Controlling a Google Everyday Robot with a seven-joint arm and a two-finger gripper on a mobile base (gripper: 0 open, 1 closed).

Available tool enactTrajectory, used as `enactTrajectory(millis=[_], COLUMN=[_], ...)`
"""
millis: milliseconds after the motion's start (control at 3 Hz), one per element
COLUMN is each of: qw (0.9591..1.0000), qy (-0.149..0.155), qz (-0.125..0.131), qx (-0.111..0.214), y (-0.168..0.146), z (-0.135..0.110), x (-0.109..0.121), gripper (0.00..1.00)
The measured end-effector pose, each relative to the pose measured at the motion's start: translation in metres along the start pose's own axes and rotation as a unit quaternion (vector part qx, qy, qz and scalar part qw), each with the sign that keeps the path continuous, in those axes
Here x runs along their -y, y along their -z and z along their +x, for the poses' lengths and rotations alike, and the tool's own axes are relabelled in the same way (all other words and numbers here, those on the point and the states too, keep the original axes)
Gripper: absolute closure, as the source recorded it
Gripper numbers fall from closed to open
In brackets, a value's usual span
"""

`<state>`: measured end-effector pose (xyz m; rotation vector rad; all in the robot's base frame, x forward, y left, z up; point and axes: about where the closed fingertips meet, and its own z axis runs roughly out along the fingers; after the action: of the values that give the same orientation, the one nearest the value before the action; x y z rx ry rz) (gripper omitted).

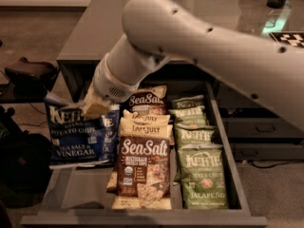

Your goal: Pick blue chip bag from top drawer and place on counter

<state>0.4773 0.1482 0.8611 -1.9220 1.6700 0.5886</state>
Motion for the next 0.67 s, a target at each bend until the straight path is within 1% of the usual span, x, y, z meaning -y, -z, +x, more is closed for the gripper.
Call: enactTrajectory(millis=[333,667], qw=[0.9981,0.992], qy=[0.039,0.042], qz=[0.045,0.119], qx=[0.018,0.012], y=[0.068,0.132], z=[-0.037,-0.048], x=[-0.009,-0.013], gripper=[1.0,1.0])
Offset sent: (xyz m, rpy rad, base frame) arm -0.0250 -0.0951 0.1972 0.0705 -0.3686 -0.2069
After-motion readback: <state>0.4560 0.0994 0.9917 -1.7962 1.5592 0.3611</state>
